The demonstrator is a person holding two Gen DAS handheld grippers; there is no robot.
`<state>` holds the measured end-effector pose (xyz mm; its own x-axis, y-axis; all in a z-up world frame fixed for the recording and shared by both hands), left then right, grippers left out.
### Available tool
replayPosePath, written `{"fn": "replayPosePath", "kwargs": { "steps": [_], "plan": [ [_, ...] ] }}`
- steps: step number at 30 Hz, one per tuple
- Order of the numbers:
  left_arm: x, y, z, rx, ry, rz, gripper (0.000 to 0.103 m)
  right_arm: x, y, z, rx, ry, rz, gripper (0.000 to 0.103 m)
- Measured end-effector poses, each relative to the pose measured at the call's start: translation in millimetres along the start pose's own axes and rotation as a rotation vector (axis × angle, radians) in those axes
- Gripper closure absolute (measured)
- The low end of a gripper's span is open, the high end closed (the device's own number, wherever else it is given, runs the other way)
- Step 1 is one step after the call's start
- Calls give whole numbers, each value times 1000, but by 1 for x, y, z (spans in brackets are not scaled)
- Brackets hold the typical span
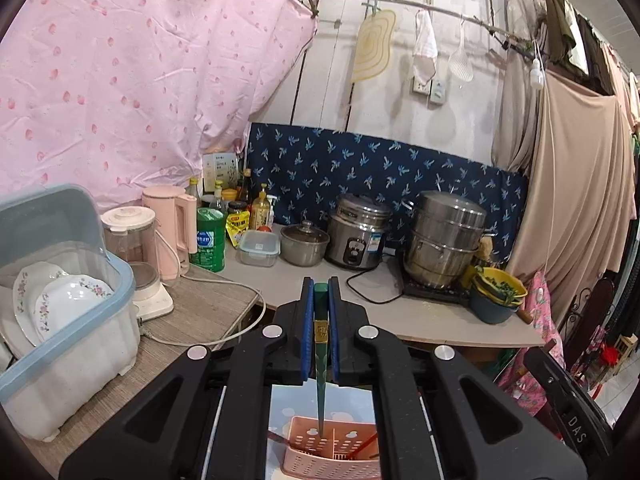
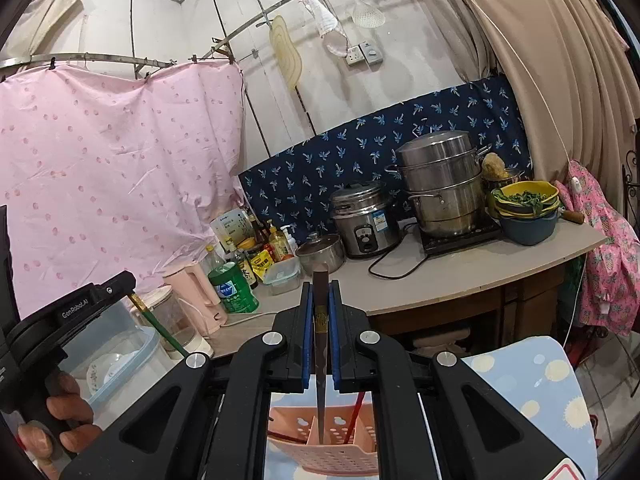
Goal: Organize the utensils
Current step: 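Carry both chopsticks up into the pink basket and open both tools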
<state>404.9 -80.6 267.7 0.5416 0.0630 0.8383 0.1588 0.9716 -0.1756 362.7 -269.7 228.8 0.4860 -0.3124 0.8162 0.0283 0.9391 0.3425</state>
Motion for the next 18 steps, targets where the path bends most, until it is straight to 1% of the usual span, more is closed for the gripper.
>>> {"fn": "replayPosePath", "kwargs": {
  "steps": [3,9,14,18],
  "plan": [
    [-11,1,-22,1,32,-4,96,-8,-2,-25,-11,27,9,96],
    [-46,12,-60,6,110,-5,96,-43,-13,-66,-20,112,14,96],
    [-61,19,-75,3,154,2,96,-62,-18,-82,-37,151,18,96],
    [-73,19,-82,-2,184,0,96,-67,-21,-84,-51,161,21,94]
  ]
}}
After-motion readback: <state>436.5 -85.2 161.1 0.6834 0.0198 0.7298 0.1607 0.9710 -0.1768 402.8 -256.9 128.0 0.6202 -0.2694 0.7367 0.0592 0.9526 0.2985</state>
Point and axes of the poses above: each gripper's, at about its wrist camera, not at the fingertips, and z roughly against the way its jaws point, y to its left, x to its top, the point moved 9 cm from there along -z, roughly the way its jaws point, and after that the axes turned 15 degrees about y, right-handed, at the moved point
